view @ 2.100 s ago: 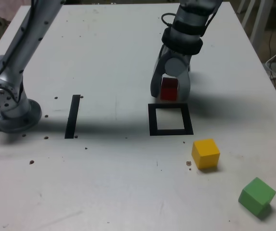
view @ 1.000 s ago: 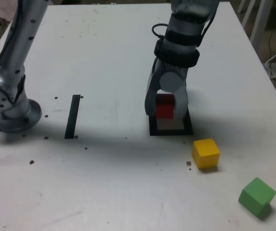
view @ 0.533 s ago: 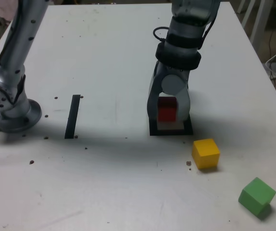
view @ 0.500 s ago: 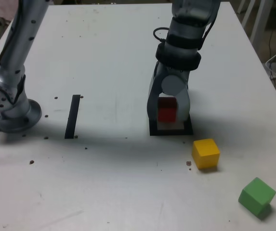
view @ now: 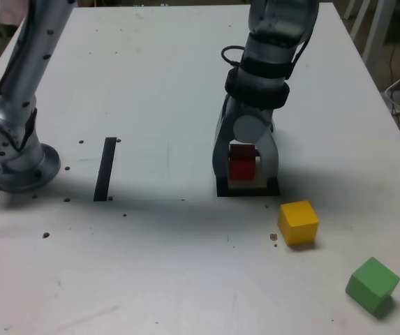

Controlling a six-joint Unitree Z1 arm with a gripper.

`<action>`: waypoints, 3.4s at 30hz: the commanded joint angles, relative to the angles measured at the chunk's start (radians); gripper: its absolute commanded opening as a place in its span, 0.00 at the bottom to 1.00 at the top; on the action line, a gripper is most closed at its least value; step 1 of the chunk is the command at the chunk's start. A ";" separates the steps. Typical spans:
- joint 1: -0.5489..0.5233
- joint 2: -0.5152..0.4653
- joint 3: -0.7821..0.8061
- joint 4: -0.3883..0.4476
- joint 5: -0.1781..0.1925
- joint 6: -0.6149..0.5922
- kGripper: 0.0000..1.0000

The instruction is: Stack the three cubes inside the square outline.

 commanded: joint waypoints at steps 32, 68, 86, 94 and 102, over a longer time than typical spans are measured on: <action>-0.282 -0.027 -0.261 0.142 0.089 -0.253 0.99; -0.290 0.173 -0.396 0.220 -0.036 -0.269 0.29; -0.290 0.170 -0.390 0.225 -0.035 -0.272 0.28; -0.290 0.131 -0.382 0.251 0.002 -0.277 0.28; -0.286 0.017 -0.352 0.304 0.065 -0.295 0.28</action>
